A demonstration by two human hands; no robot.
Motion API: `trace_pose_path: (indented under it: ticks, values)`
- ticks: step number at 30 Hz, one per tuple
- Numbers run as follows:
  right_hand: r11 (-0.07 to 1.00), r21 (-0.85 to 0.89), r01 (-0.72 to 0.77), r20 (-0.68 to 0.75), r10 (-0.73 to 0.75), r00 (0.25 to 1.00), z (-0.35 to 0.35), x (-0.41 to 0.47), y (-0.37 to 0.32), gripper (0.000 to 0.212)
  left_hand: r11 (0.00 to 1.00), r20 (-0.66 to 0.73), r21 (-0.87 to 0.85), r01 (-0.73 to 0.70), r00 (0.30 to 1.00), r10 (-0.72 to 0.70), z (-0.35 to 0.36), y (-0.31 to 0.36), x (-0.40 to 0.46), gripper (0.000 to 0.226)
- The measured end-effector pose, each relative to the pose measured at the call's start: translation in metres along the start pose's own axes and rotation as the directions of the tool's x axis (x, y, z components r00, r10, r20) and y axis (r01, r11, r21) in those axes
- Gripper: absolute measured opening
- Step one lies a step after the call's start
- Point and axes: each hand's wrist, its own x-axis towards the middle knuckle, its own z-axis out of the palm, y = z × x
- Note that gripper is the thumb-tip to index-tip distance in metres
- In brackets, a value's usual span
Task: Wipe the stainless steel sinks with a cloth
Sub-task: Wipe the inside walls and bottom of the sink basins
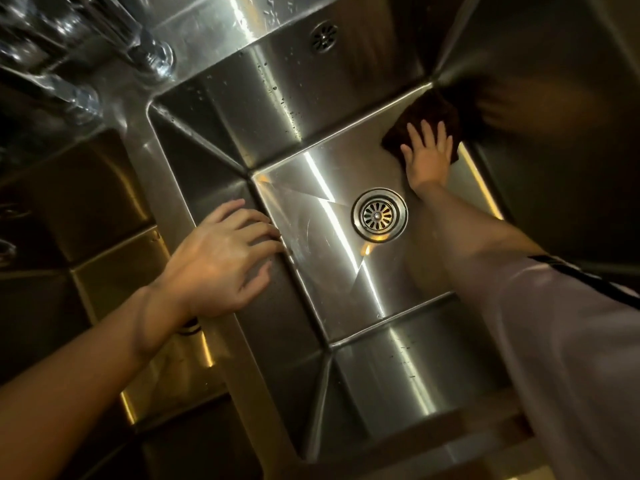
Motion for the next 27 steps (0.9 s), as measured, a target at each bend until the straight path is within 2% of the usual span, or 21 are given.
trace_pose_path:
  ticks: [5, 8, 13, 17, 21, 27]
  values:
    - [0.983, 0.046, -0.180, -0.026, 0.181, 0.983, 0.012, -0.067, 0.021, 0.049, 1.000, -0.009, 0.006, -0.002, 1.000, 0.002, -0.001, 0.001, -0.001, 0.044]
    - [0.946, 0.063, -0.317, -0.023, 0.319, 0.947, 0.017, -0.103, 0.035, 0.050, 1.000, -0.024, 0.024, -0.004, 1.000, 0.005, -0.001, 0.001, -0.001, 0.044]
    - [0.791, 0.155, -0.592, 0.003, 0.599, 0.801, 0.027, -0.140, 0.038, 0.050, 0.999, -0.045, 0.030, -0.025, 0.999, 0.026, -0.001, 0.000, -0.001, 0.047]
    - [0.633, 0.245, -0.734, 0.015, 0.755, 0.656, 0.033, -0.155, 0.038, 0.051, 0.998, -0.082, 0.023, -0.052, 0.995, 0.054, 0.001, 0.000, -0.002, 0.044]
    - [0.578, 0.247, -0.777, 0.019, 0.799, 0.601, 0.036, -0.157, 0.042, 0.051, 0.998, -0.124, 0.010, -0.069, 0.990, 0.070, 0.003, -0.002, -0.002, 0.041]
    - [0.600, 0.245, -0.761, 0.030, 0.780, 0.625, 0.038, -0.143, 0.023, 0.050, 0.997, -0.157, 0.009, -0.077, 0.985, 0.078, 0.003, -0.001, -0.002, 0.040]
